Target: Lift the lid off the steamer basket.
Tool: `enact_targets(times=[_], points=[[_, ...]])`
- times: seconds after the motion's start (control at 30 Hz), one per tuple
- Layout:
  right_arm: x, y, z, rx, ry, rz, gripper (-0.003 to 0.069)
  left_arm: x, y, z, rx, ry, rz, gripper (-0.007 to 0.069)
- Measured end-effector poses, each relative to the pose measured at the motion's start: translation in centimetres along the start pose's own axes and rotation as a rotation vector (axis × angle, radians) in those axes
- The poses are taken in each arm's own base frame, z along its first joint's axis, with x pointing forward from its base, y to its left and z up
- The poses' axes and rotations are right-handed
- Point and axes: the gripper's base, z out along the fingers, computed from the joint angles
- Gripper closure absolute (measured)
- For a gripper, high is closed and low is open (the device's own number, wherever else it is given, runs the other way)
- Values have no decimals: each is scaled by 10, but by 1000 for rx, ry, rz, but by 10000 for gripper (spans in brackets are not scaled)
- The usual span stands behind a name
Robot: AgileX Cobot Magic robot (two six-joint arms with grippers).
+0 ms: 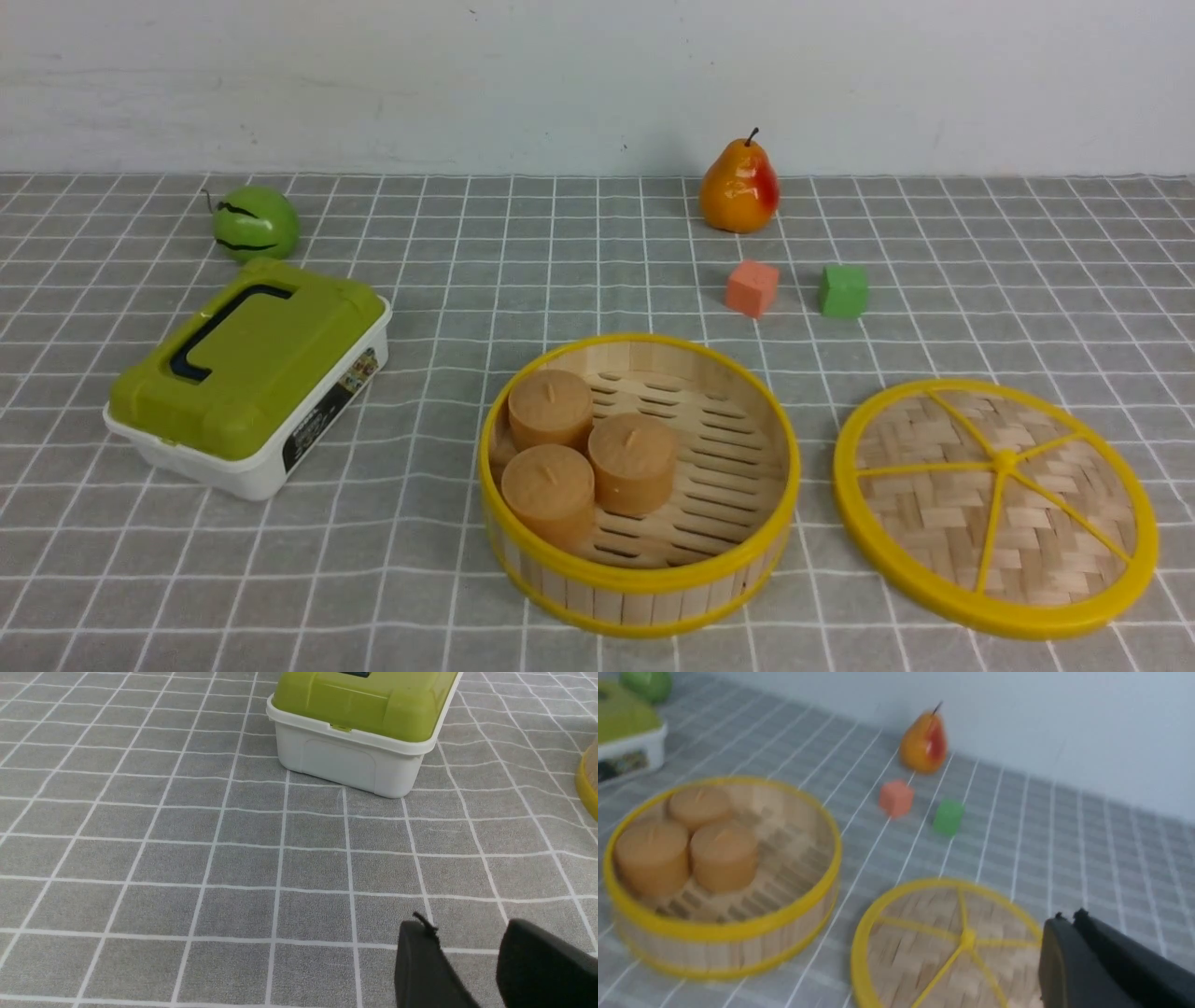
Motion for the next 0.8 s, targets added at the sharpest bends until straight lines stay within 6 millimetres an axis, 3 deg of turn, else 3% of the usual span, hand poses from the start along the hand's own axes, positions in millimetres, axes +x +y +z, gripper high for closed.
enact_targets(times=[0.17, 0.57, 0.8], points=[[23, -7, 12, 103, -134, 26, 663, 0, 0, 0, 0, 0, 0, 386], [130, -2, 21, 168, -68, 300, 651, 0, 0, 0, 0, 0, 0, 386], [151, 1, 17, 181, 107, 334, 644, 0, 0, 0, 0, 1, 0, 386]])
